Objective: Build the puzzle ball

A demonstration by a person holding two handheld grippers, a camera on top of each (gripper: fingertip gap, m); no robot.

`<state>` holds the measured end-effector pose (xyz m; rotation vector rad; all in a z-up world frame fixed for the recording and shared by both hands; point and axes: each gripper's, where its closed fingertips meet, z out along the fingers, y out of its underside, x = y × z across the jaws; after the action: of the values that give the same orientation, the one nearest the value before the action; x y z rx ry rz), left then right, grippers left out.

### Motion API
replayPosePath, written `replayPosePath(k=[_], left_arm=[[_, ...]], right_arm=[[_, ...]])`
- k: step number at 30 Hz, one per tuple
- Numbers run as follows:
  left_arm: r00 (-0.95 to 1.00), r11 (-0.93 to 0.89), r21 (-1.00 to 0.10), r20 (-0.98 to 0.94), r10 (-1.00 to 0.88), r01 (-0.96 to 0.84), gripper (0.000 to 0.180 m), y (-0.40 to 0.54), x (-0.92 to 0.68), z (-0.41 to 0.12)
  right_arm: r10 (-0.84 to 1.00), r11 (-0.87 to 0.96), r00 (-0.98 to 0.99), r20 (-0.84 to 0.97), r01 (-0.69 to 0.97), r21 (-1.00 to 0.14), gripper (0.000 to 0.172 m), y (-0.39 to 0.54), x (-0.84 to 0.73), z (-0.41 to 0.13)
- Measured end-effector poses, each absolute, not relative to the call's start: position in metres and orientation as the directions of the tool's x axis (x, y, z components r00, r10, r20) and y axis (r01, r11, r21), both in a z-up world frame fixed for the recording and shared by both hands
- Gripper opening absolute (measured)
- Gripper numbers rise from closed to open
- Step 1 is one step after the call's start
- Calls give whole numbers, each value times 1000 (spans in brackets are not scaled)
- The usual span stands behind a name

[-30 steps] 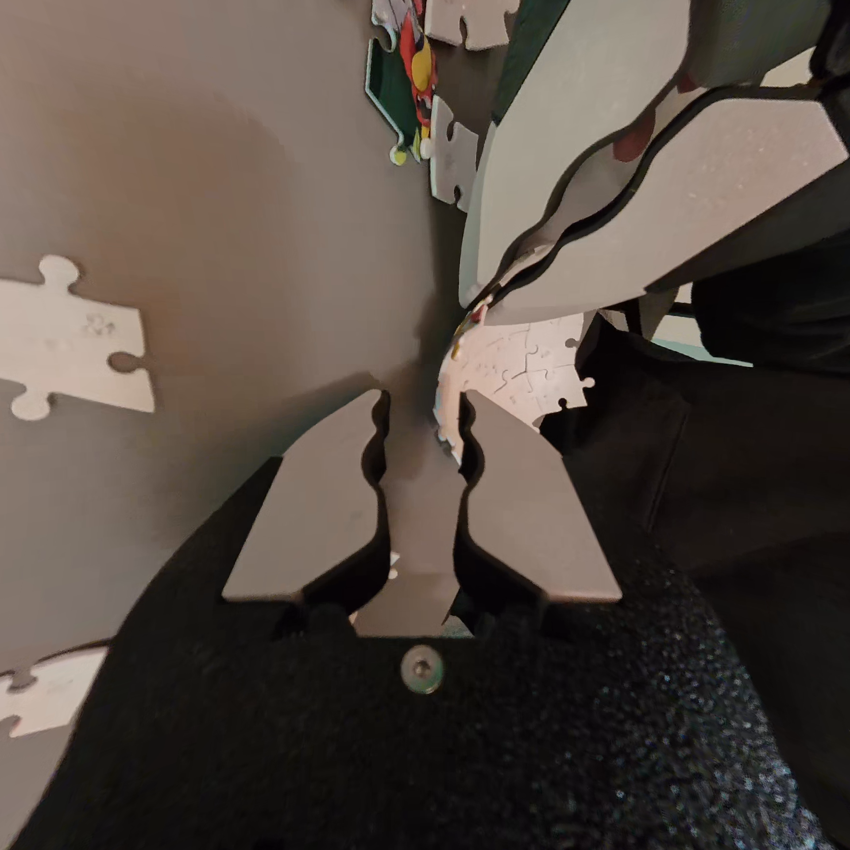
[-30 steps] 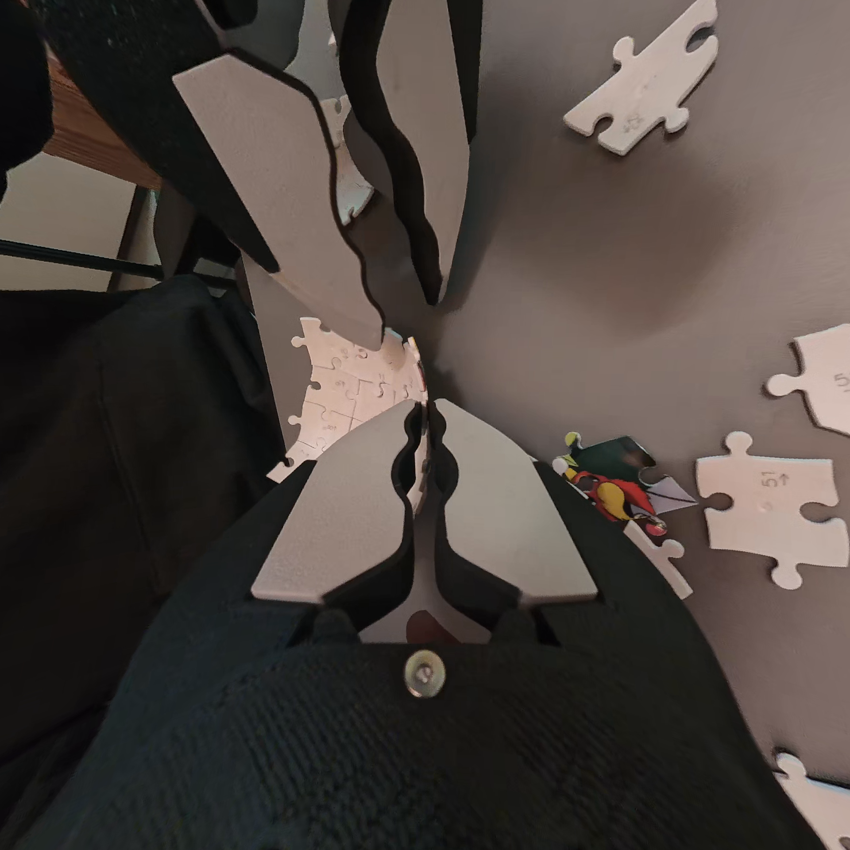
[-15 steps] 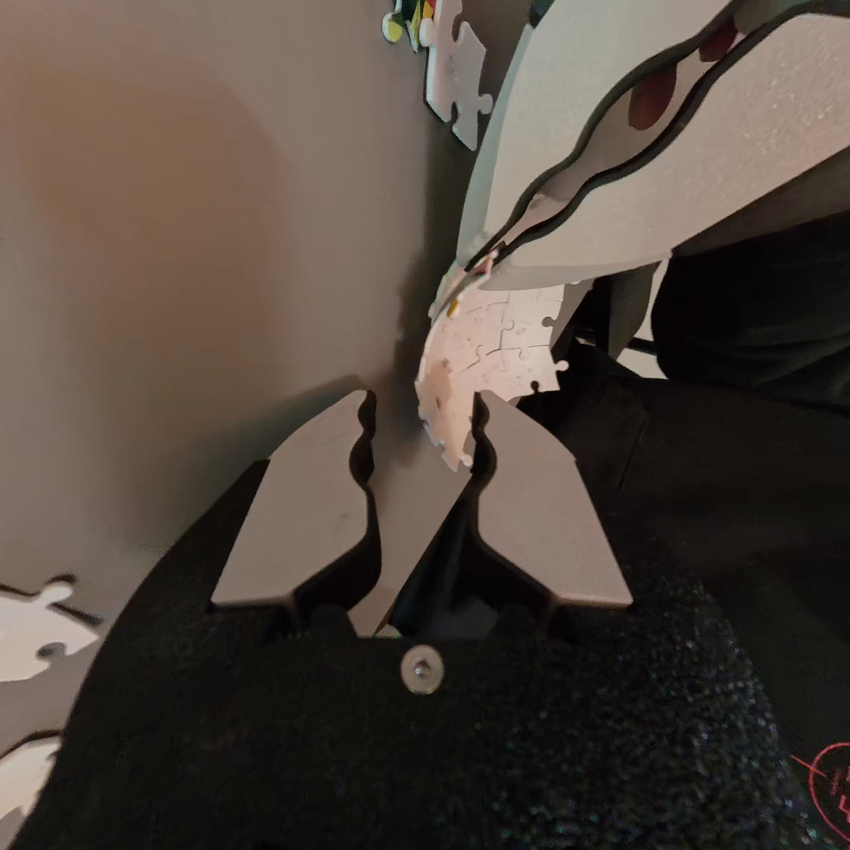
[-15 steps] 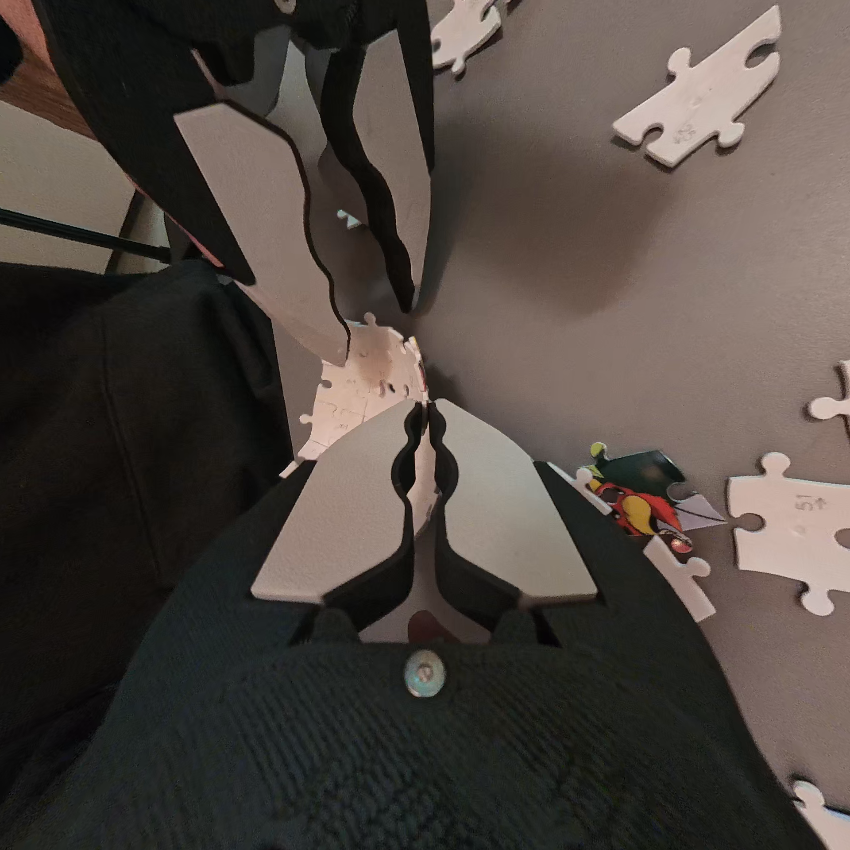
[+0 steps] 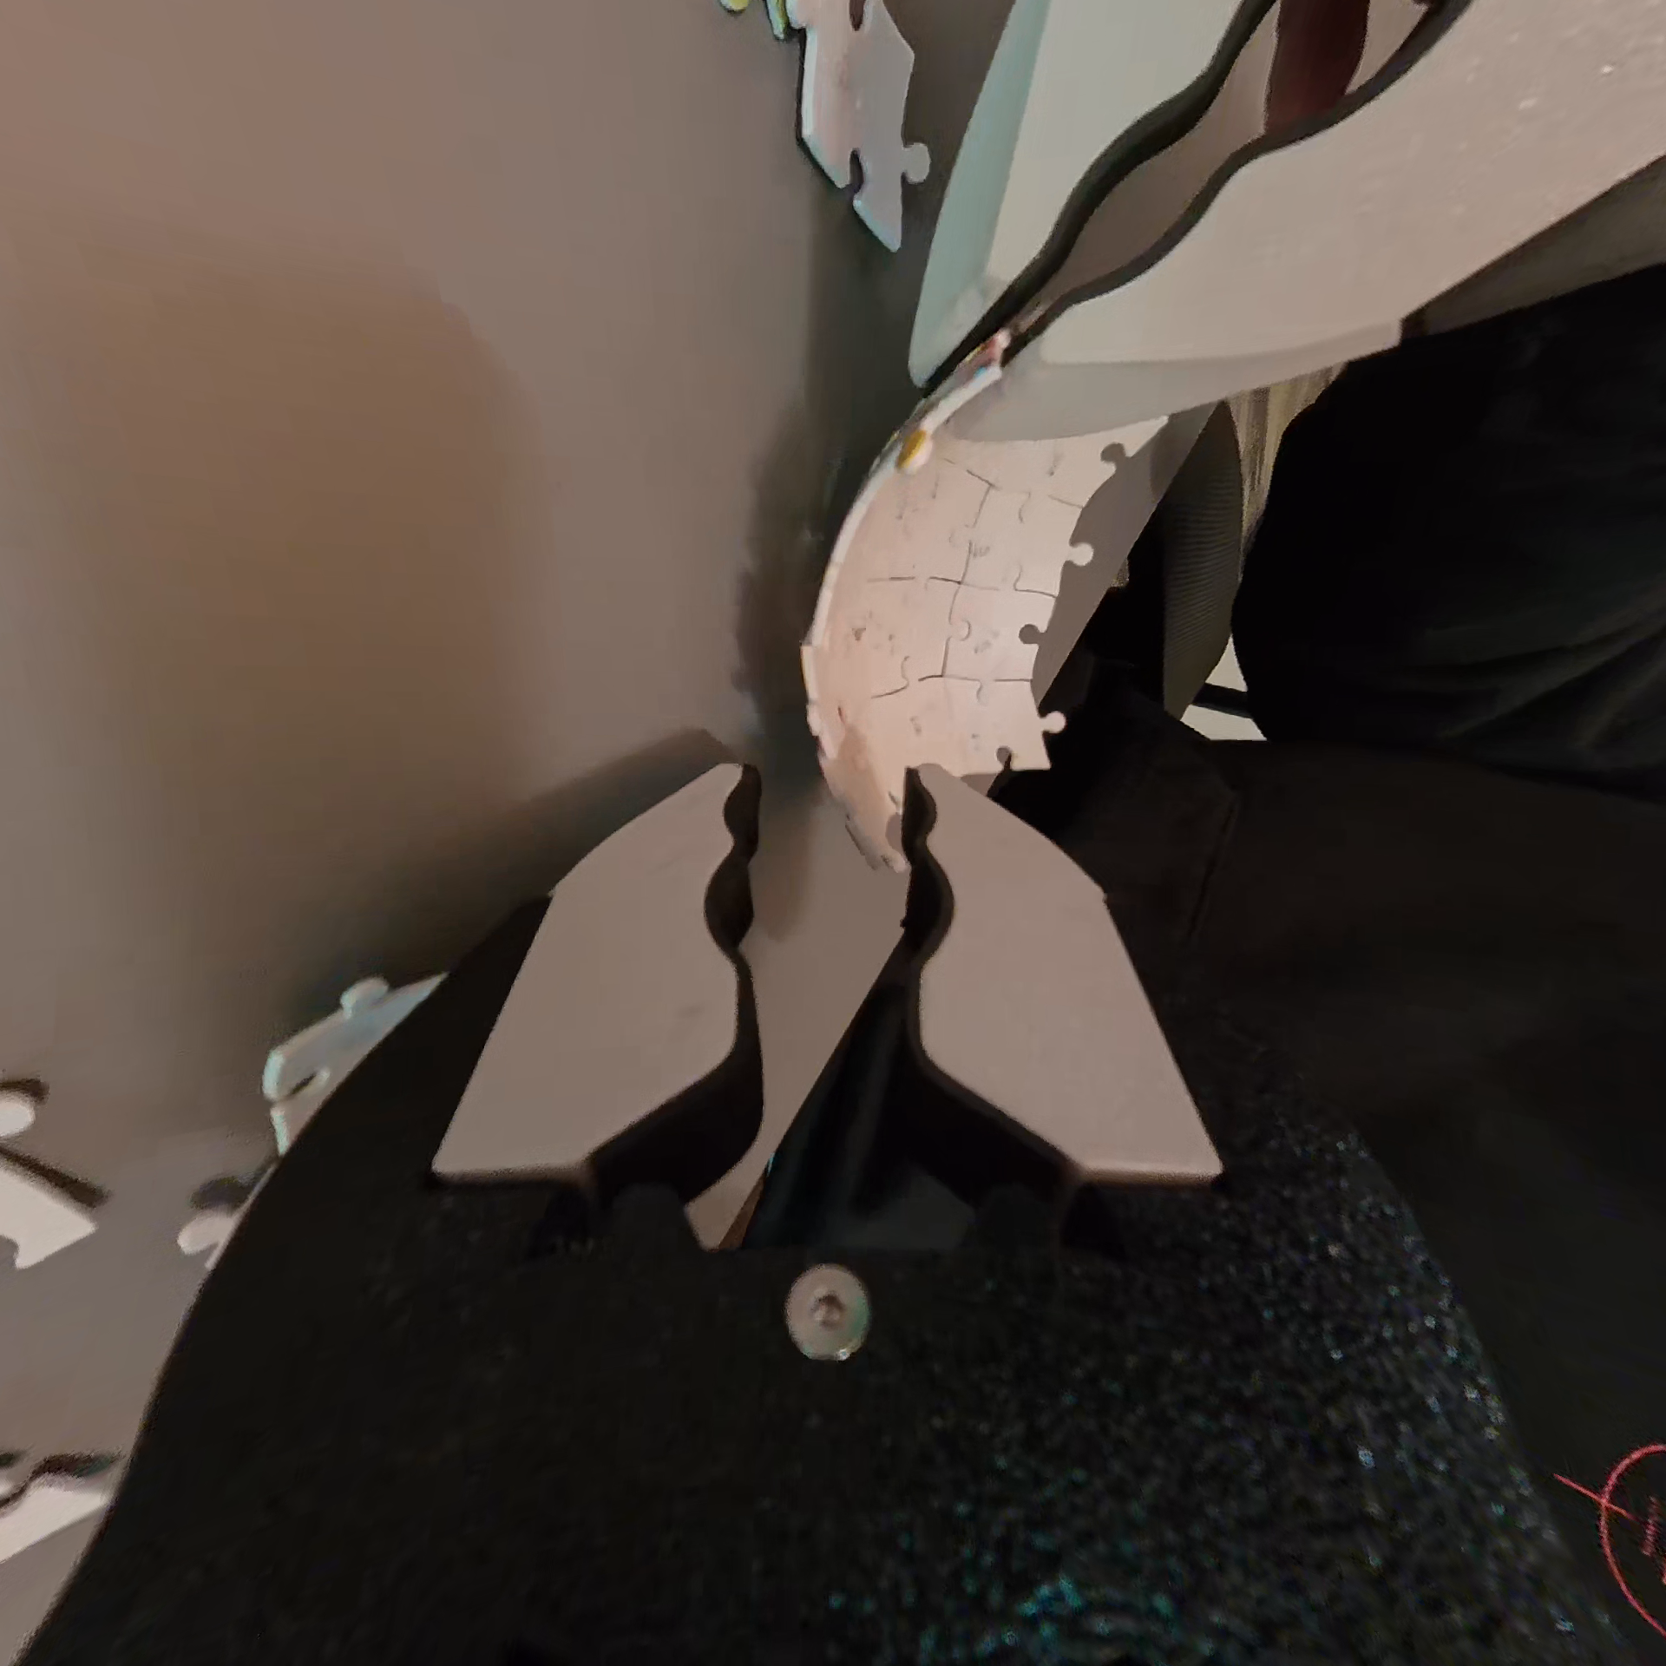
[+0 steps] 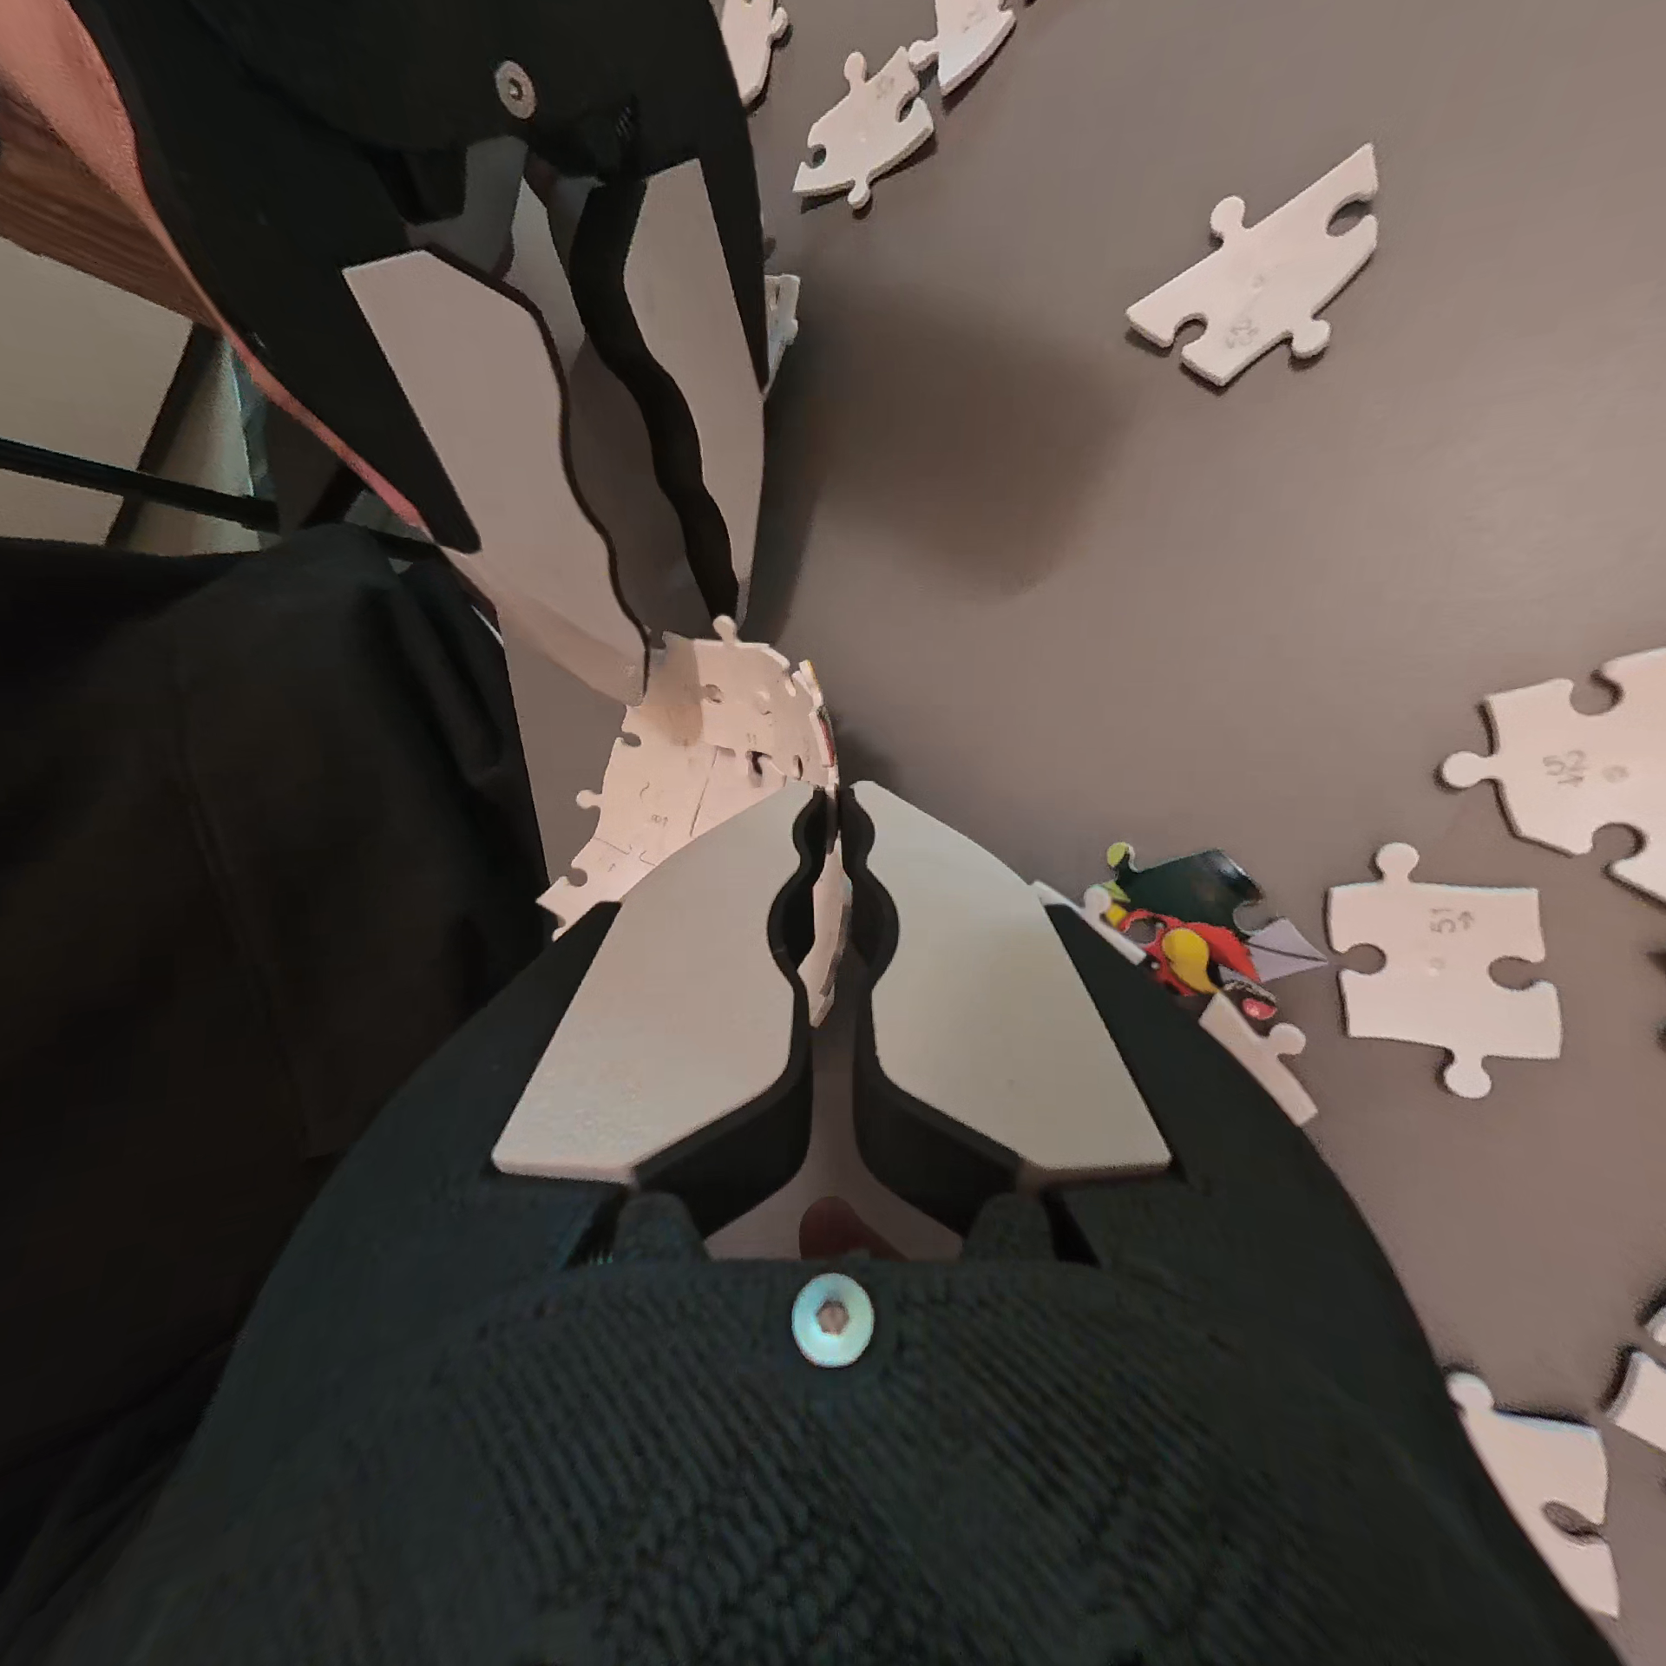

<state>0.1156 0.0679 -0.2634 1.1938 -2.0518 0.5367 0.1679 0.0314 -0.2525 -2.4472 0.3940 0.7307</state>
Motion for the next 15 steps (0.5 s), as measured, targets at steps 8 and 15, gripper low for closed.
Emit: replayPosePath(k=[8, 15], left_arm=[[-326, 489, -6, 753, -572, -872, 24, 58, 126, -267], [-308, 471, -4, 762, -570, -882, 19, 59, 131, -266]], right_arm=[[-148, -785, 803, -578, -450, -424, 2, 25, 169, -260], [-153, -768, 790, -594, -473, -432, 2, 26, 168, -257]])
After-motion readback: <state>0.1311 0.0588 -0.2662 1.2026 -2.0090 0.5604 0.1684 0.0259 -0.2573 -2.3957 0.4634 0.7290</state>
